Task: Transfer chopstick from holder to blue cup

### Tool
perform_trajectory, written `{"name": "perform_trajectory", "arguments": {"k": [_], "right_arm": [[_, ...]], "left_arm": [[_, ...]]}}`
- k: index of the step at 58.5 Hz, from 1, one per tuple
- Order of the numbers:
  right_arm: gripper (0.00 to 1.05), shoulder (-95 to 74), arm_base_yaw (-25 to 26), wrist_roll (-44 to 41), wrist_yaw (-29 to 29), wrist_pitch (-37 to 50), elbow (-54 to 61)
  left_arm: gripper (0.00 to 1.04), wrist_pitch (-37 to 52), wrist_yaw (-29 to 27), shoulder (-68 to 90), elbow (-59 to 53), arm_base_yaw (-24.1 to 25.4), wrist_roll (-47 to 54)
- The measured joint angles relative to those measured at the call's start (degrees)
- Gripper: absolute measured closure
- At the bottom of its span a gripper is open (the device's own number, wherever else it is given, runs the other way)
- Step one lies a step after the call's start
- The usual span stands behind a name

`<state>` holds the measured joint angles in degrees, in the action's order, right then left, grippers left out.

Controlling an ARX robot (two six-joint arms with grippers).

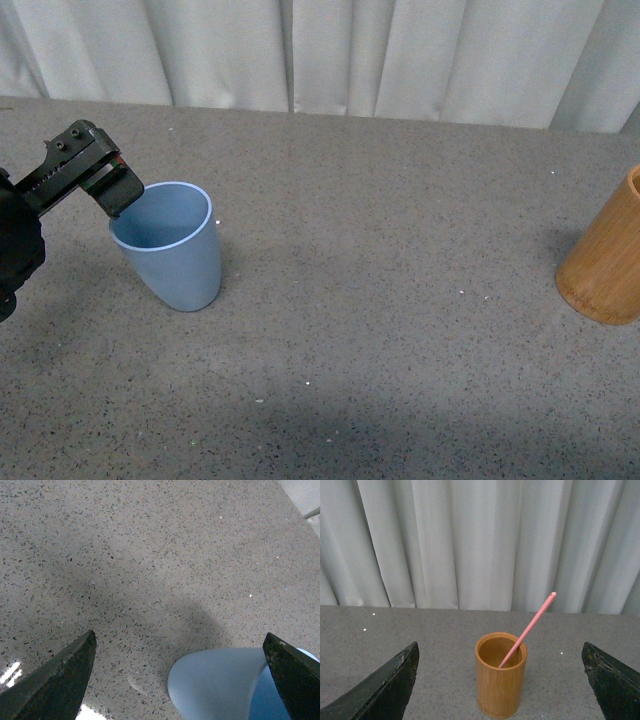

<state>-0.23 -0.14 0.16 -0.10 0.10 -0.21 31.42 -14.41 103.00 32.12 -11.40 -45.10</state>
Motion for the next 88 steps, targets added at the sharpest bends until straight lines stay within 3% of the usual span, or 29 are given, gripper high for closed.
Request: {"name": "perform_trajectory", "arguments": {"k": [30, 55, 75, 79, 88], "right_arm": [[0.10, 0.00, 0.00, 0.00, 0.00, 0.00, 0.00], [0.10, 0.00, 0.00, 0.00, 0.00, 0.00, 0.00], [0.10, 0.00, 0.00, 0.00, 0.00, 0.00, 0.00], [0.10, 0.00, 0.00, 0.00, 0.02, 0.00, 0.00], [0.10, 0.00, 0.00, 0.00, 0.00, 0.00, 0.00]], "left_arm": [[0.07, 0.26, 0.85, -2.01, -0.50, 1.14, -0.26], [0.07, 1.36, 1.38, -3.15, -3.43, -2.91, 0.24], [0.07, 0.96, 0.90, -0.61, -3.45, -2.99, 0.81], [0.14, 0.96, 0.35, -0.11, -3.45, -2.99, 1.07], [0.41, 1.46, 0.68, 0.52, -3.45, -2.99, 1.03]]}}
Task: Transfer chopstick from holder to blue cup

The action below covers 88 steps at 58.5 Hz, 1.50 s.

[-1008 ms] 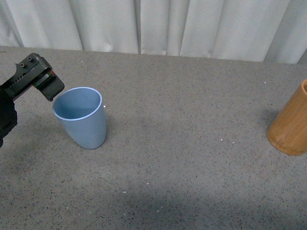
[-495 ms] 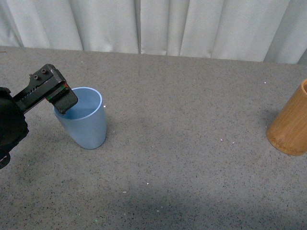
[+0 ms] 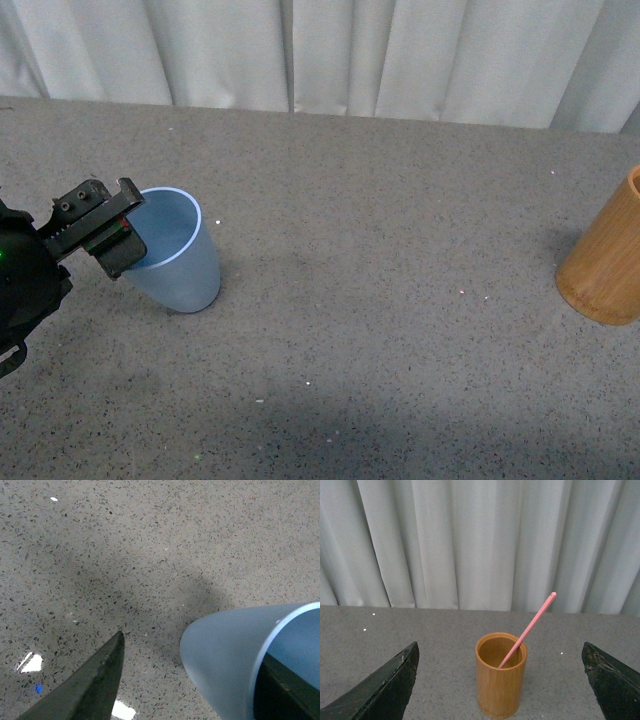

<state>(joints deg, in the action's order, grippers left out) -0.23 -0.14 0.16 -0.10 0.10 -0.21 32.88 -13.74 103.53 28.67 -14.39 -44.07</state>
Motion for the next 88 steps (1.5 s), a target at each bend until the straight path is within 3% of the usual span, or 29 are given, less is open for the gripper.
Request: {"name": "perform_trajectory", "arguments": {"k": [9, 20, 39, 65, 88], "right_arm": [[0.10, 0.00, 0.00, 0.00, 0.00, 0.00, 0.00], [0.10, 0.00, 0.00, 0.00, 0.02, 0.00, 0.00], [0.10, 0.00, 0.00, 0.00, 0.00, 0.00, 0.00], [0.10, 0.00, 0.00, 0.00, 0.00, 0.00, 0.00], [0.10, 0.00, 0.00, 0.00, 0.00, 0.00, 0.00]], "left_arm": [[0.75, 1.79, 1.36, -0.09, -0.04, -0.02, 0.04], [1.01, 2.10, 2.58, -0.59, -0.52, -0.02, 0.07], [1.01, 1.16, 3.85, -3.23, 0.57, -0.87, 1.86], [1.01, -6.21, 5.20, -1.81, 12.50, -10.75, 13.73], [1.01, -12.33, 7.41, 3.21, 16.44, -17.49, 21.20]]}}
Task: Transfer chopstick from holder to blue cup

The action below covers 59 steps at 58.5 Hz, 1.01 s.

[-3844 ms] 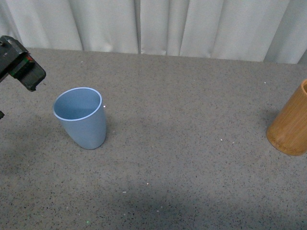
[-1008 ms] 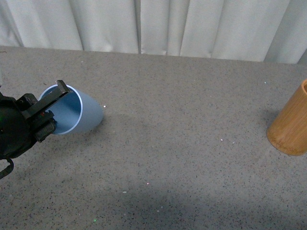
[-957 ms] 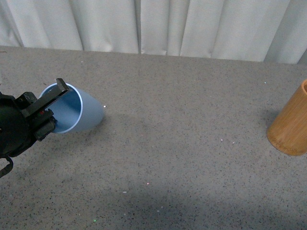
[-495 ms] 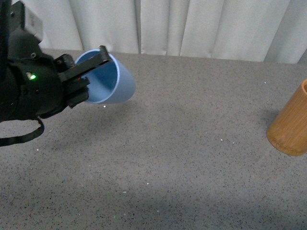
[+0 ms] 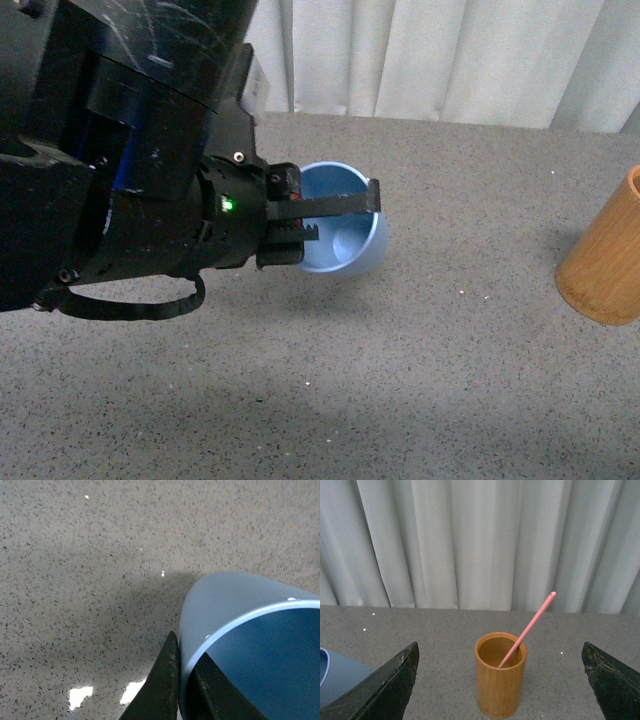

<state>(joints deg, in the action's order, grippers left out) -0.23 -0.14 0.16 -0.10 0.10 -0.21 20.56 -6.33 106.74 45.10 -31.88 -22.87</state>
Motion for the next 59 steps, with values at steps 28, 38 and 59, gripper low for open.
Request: {"name": "perform_trajectory", "arguments": {"k": [28, 38, 59], "right_arm": [[0.10, 0.00, 0.00, 0.00, 0.00, 0.00, 0.00], [0.10, 0.00, 0.00, 0.00, 0.00, 0.00, 0.00], [0.10, 0.00, 0.00, 0.00, 0.02, 0.00, 0.00]], "left_arm": [[1.01, -2.78, -1.84, 2.23, 0.37, -1.31, 3.34], [0.98, -3.34, -2.08, 2.32, 0.90, -1.46, 3.78], [0.30, -4.74, -2.27, 1.51, 2.23, -1.79, 3.93]]}}
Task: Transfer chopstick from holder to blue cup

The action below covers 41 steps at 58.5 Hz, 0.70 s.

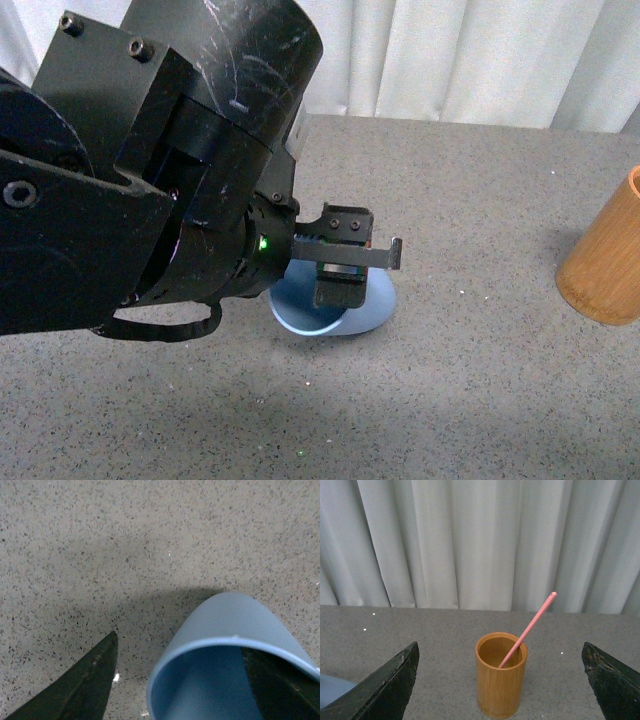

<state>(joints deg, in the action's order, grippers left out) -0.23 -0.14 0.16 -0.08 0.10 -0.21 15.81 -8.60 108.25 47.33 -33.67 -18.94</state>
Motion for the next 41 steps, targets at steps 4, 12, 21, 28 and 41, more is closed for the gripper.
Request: {"name": "perform_trajectory", "arguments": {"k": [4, 12, 21, 28, 41], "right_arm": [[0.10, 0.00, 0.00, 0.00, -0.02, 0.00, 0.00], [0.10, 0.00, 0.00, 0.00, -0.02, 0.00, 0.00], [0.10, 0.00, 0.00, 0.00, -0.02, 0.00, 0.00], [0.10, 0.00, 0.00, 0.00, -0.02, 0.00, 0.00], [0.10, 0.00, 0.00, 0.00, -0.02, 0.00, 0.00]], "left_arm": [[0.21, -0.15, -0.02, -0.42, 0.33, -0.11, 0.00], [0.05, -0.37, 0.00, -1.09, 0.96, -0.42, 0.00], [0.07, -0.48, 0.00, -1.29, 1.03, -0.72, -0.20], [0.07, -0.48, 0.02, -1.60, 1.01, -0.96, -0.24], [0.07, -0.57, 0.15, -1.90, 1.01, -0.98, -0.35]]}}
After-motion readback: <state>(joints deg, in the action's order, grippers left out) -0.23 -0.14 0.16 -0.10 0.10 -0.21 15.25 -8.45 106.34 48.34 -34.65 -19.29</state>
